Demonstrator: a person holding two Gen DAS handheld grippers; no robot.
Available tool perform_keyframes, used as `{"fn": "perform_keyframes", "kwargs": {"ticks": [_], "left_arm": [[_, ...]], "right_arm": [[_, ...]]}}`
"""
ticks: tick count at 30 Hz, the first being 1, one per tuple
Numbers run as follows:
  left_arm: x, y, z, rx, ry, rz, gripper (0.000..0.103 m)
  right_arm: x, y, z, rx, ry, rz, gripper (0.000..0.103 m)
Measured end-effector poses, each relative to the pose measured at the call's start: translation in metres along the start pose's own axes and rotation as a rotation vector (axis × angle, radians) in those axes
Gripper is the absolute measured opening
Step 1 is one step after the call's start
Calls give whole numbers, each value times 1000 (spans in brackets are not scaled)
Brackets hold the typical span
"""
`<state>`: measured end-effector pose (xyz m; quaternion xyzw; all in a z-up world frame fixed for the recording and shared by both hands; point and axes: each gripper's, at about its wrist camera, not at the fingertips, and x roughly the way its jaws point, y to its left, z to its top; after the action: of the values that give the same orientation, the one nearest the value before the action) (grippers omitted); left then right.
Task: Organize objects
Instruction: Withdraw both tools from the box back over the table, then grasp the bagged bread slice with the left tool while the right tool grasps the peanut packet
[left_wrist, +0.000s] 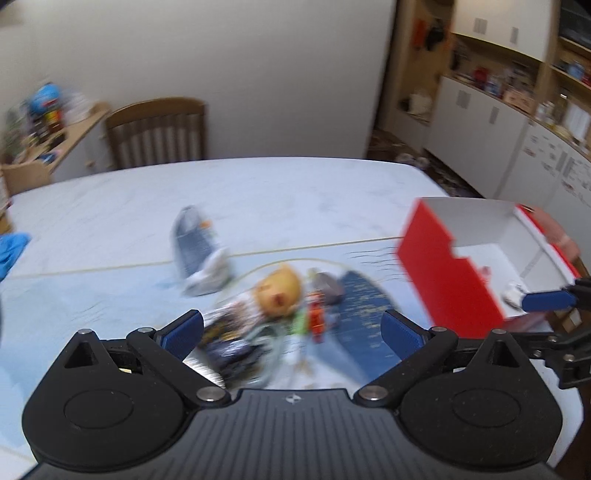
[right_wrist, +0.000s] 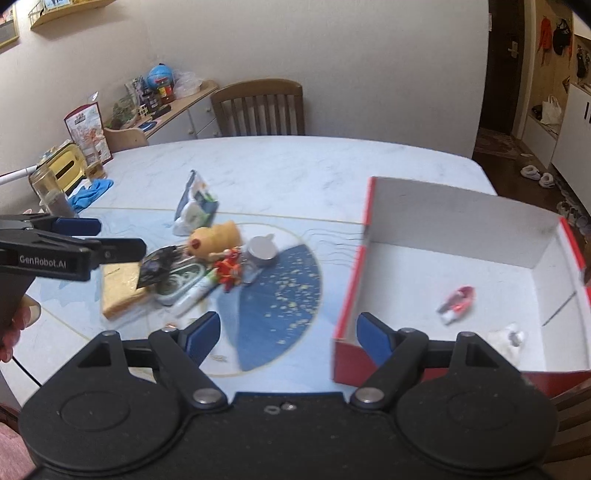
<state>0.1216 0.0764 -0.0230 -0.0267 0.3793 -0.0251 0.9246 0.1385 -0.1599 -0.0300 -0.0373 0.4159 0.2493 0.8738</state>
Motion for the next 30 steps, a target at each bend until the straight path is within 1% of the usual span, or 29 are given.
{"fn": "perform_keyframes", "kwargs": {"ticks": [4,6,9,11,17,21,23,28,30], "left_arm": [[0,30,-10,8,-13,98,103],[2,44,-16,12,-3,134,103],[9,65,-24,-1,24,160,103],[17,77,-31,-10,52,192,103],[44,106,-44,-45,109,258,103],[62,118,-40,-114,139,253,103],[71,118,-38,-129,154,262,103],[85,116,-30,-177,179,229,103],[90,114,-29,-190,194,231,103]], "right_arm": [[16,21,0,-2,26,-1,81],[24,30,1,3,39,5,81],[35,44,1,-5,61,17,81],[42,55,-1,-18,77,17,81],[57,77,-6,-40,120,15,81],[67,89,-9,-64,153,8,81],[72,95,-11,-76,167,3,81],[83,105,-15,-93,196,2,81],[88,109,-18,-104,207,6,81]]}}
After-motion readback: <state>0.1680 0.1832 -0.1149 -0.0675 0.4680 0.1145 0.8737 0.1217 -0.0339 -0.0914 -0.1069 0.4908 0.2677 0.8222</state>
